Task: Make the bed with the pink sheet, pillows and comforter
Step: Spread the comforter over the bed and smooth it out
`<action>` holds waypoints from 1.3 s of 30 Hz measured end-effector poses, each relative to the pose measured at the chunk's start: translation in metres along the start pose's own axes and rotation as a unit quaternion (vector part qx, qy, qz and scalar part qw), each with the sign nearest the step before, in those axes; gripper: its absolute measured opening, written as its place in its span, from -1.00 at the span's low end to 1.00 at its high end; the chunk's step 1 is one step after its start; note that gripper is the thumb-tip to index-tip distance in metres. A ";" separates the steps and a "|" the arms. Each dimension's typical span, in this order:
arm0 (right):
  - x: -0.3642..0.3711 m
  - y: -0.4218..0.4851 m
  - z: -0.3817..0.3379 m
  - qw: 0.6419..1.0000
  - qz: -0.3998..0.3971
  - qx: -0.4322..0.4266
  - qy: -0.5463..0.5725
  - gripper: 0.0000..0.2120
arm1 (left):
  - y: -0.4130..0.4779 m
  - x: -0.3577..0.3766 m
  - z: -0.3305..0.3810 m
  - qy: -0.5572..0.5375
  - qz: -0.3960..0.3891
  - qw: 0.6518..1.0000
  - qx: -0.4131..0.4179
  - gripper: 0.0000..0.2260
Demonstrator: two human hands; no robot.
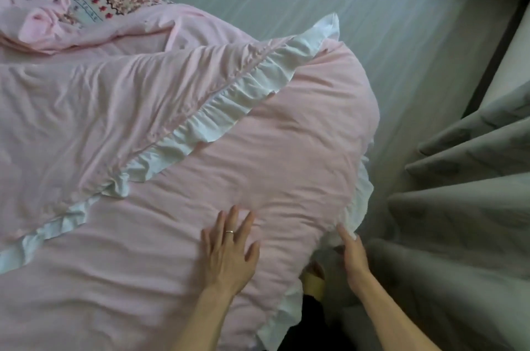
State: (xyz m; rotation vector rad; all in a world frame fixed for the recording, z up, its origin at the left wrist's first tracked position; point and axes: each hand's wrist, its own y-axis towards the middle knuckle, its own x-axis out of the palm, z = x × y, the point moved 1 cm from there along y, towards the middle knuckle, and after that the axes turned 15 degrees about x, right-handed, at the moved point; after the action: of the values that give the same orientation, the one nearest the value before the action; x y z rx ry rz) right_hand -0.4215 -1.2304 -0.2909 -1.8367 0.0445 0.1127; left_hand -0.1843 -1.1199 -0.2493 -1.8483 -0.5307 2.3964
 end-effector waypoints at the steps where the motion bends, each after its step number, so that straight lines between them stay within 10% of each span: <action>1: 0.010 -0.004 0.018 0.999 -0.041 0.024 0.010 -0.63 | -0.017 0.006 -0.004 0.000 0.005 1.000 -0.008 -0.41; 10: 0.100 -0.073 0.184 0.967 -0.126 0.144 -0.170 -0.36 | -0.263 0.055 -0.056 -0.086 -0.010 0.963 -0.256 -0.44; 16: 0.147 -0.125 0.300 0.945 -0.135 0.180 -0.238 -0.80 | -0.426 0.090 -0.101 -0.195 0.050 0.868 -0.453 -0.51; 20: 0.179 -0.171 0.384 0.924 -0.148 0.188 -0.298 -0.92 | -0.521 0.105 -0.111 -0.288 0.197 0.665 -0.660 -0.51; 25: 0.189 -0.198 0.430 0.947 -0.108 0.161 -0.255 -0.82 | -0.594 0.145 -0.115 -0.512 0.309 0.175 -0.782 -0.23; 29: 0.181 -0.232 0.423 0.939 -0.101 0.123 -0.304 -0.84 | -0.611 0.172 -0.113 -0.691 0.348 0.026 -0.633 -0.32; 31: 0.173 -0.250 0.412 0.939 -0.094 0.068 -0.323 -0.86 | -0.614 0.164 -0.115 -0.686 0.417 0.026 -0.596 -0.55; 33: 0.152 -0.251 0.408 0.919 -0.038 -0.022 -0.391 -0.81 | -0.623 0.162 -0.103 -0.634 0.397 0.103 -0.656 -0.64; 36: 0.113 -0.231 0.420 0.739 0.084 -0.088 -0.662 -0.52 | -0.650 0.180 -0.067 -0.575 0.274 0.227 -0.737 -0.64; 39: 0.128 -0.196 0.424 0.575 0.068 -0.076 -0.812 -0.53 | -0.682 0.200 -0.045 -0.578 0.196 0.266 -0.747 -0.71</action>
State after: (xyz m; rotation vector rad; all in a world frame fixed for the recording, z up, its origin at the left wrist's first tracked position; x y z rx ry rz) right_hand -0.2998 -0.7663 -0.2261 -1.2248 -1.1416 1.9002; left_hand -0.3011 -0.4172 -0.2326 -0.5160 1.1848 -0.9654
